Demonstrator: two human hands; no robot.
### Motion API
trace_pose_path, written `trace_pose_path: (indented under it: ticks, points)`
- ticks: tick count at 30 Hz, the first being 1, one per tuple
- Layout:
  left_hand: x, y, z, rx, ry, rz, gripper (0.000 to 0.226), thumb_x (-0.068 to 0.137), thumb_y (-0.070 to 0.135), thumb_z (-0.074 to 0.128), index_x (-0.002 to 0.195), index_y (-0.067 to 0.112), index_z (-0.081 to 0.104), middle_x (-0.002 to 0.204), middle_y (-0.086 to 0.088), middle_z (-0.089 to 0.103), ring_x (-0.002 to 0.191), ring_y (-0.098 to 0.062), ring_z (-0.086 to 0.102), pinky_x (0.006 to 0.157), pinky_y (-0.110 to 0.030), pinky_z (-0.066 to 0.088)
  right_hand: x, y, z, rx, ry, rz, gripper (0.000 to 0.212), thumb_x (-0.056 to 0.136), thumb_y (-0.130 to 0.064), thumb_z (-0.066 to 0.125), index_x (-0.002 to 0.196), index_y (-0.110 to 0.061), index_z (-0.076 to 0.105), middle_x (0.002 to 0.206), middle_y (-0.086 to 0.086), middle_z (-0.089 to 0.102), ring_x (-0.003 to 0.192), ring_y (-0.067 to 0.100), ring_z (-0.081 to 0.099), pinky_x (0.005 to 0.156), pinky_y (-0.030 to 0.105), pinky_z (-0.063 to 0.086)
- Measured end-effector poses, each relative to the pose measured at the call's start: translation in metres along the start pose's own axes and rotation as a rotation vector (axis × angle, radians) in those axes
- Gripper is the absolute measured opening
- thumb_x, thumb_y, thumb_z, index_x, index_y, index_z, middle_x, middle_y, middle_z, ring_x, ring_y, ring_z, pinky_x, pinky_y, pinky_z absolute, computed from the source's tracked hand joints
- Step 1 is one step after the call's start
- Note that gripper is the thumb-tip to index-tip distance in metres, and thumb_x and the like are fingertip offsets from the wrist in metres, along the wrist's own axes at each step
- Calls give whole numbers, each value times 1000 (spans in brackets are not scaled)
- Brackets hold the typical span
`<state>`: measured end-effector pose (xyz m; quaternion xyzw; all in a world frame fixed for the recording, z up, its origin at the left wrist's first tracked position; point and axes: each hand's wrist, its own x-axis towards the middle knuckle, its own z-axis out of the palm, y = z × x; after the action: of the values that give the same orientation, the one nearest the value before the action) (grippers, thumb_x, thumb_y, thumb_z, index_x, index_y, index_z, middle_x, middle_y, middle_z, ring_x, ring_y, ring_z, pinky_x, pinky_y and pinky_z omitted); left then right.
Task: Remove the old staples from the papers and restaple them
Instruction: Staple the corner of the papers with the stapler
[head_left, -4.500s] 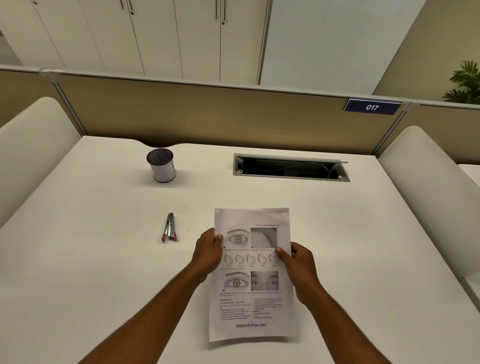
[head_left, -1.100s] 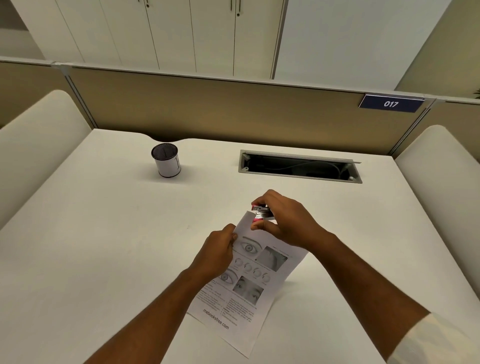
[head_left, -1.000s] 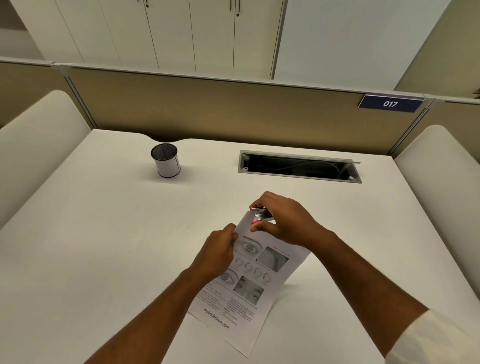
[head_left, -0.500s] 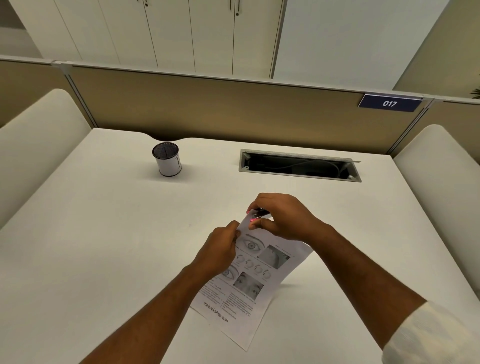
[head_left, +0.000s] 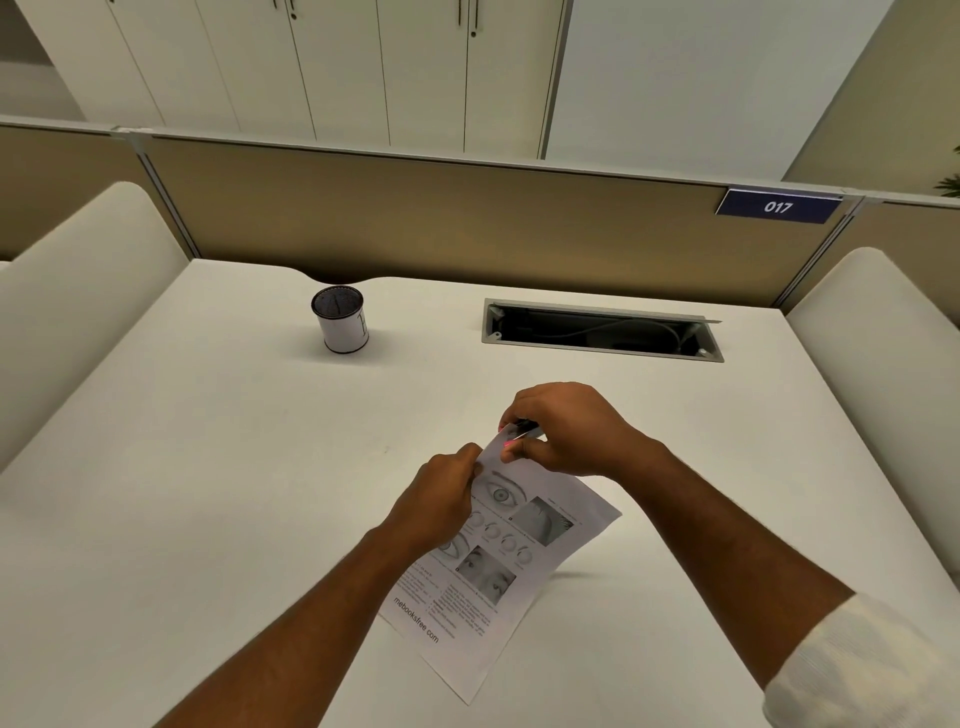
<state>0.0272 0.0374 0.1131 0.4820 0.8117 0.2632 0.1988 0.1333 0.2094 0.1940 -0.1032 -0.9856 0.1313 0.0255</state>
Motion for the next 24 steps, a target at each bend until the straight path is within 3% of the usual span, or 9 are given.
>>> trace_pose_path:
  ticks: [10,17,24]
  points:
    - [-3,-3,0,28,-8,10,19,107,22,45,113,7,55,110,-13,71,91,-28,68,81,-39,59,0,-7,3,-38,47,40,33,90,-45,72,116,-25,77,113,-6,77,97,15,68,80,25,50]
    - [-5,-5,4,-8,-25,6,22,106,26,47,116,8,55,112,-11,71,93,-25,69,79,-28,55,-3,-8,8,-11,61,67,30,89,-44,74,113,-26,78,110,-7,77,95,14,68,76,21,45]
    - [-4,-7,3,-38,6,11,17,107,20,45,109,7,55,106,-13,71,83,-22,65,64,-20,47,-7,-6,13,33,46,67,38,90,-47,73,122,-26,70,119,-6,72,103,14,65,81,20,46]
